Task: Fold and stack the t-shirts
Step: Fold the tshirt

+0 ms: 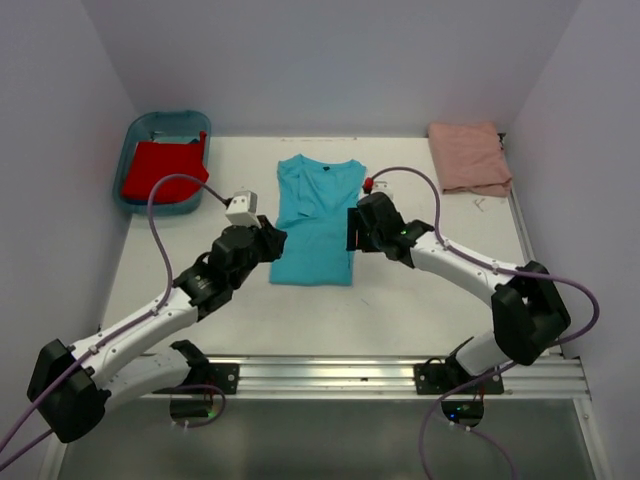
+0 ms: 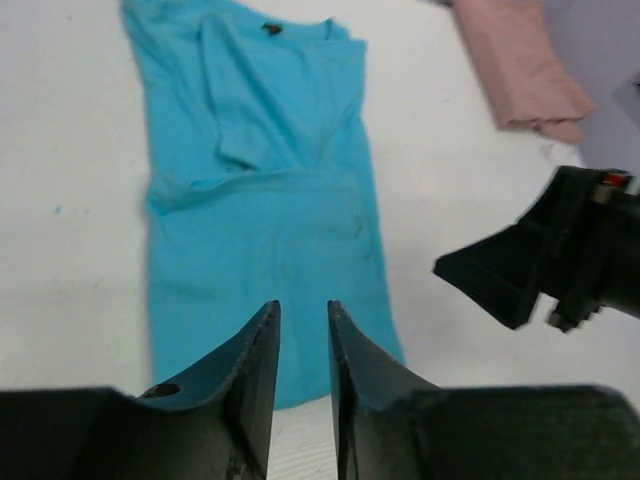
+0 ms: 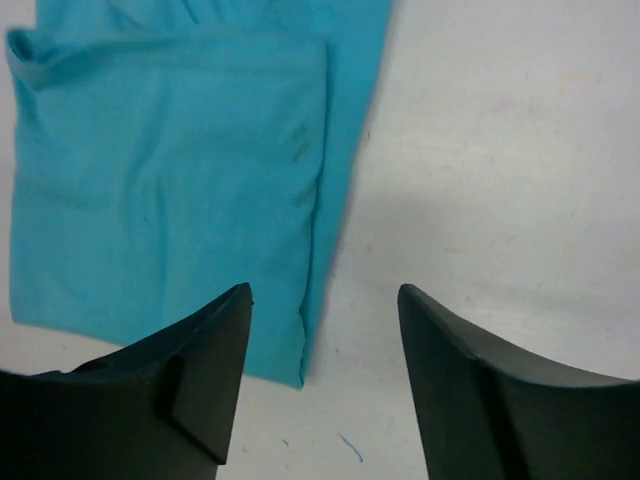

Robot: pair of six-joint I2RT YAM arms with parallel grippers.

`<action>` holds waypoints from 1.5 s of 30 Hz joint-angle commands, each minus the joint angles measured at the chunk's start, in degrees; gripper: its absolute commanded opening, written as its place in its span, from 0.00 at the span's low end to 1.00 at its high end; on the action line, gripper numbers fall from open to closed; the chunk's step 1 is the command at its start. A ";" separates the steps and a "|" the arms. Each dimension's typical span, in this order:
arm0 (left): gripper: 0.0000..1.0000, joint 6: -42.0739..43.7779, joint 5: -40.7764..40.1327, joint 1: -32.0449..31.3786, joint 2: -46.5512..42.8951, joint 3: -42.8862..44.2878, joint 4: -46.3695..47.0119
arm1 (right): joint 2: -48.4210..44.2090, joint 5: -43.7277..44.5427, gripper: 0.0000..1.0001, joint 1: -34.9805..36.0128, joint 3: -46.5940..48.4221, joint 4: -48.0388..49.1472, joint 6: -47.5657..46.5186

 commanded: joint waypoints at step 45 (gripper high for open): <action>0.29 -1.41 31.54 19.35 26.36 -24.45 27.52 | 1.66 -17.82 0.10 0.03 -29.42 30.92 17.70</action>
